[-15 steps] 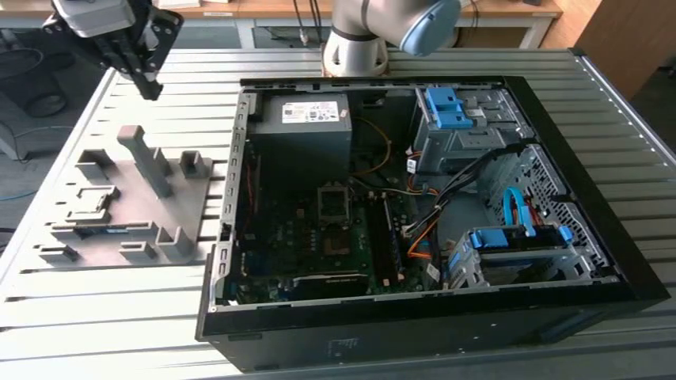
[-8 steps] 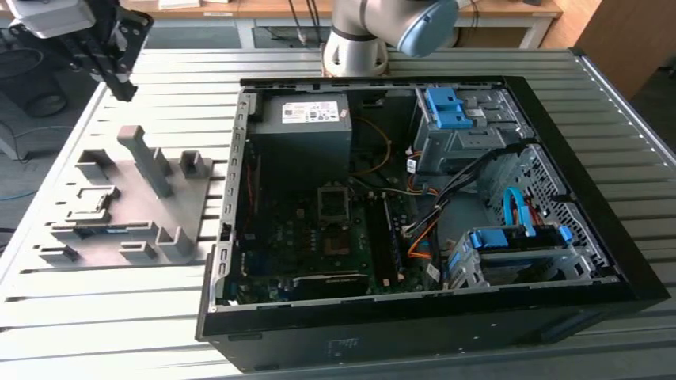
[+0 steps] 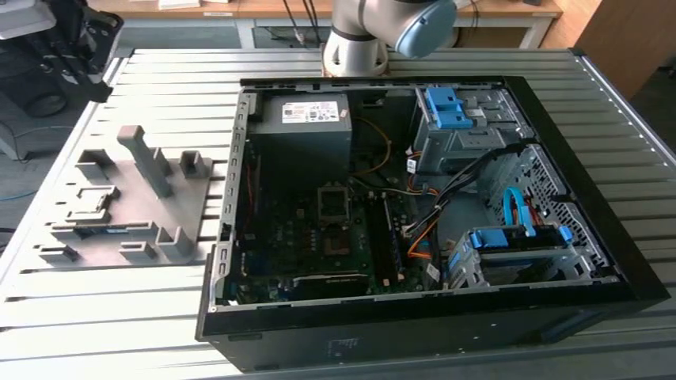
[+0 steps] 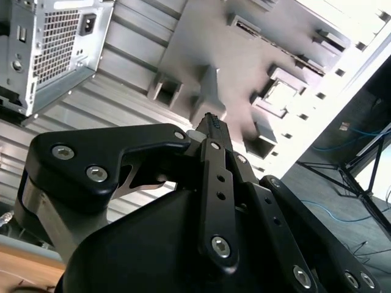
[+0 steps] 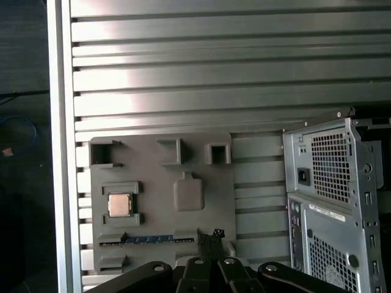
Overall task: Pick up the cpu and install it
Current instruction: 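Reach for the cpu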
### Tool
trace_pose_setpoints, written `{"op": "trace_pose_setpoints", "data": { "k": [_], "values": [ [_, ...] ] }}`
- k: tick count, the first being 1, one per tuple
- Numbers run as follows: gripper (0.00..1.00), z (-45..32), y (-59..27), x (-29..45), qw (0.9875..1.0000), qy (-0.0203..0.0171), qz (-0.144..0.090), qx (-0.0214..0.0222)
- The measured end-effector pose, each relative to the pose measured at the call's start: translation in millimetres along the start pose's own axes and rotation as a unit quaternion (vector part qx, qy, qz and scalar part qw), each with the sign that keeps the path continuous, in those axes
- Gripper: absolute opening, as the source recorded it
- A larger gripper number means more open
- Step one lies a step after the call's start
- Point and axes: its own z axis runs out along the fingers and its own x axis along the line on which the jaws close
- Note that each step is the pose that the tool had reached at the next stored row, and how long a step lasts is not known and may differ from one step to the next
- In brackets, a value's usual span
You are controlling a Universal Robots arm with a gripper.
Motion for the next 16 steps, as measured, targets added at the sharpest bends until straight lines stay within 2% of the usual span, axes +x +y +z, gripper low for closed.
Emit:
{"op": "trace_pose_setpoints", "data": {
  "k": [7,11,16],
  "values": [
    [0.1,2.1,-1.8,23.1,1.0,0.0,0.0,0.0],
    [0.1,4.5,-3.1,39.1,1.0,0.0,0.0,0.0],
    [0.1,11.0,-4.3,51.1,1.0,0.0,0.0,0.0]
  ]
}}
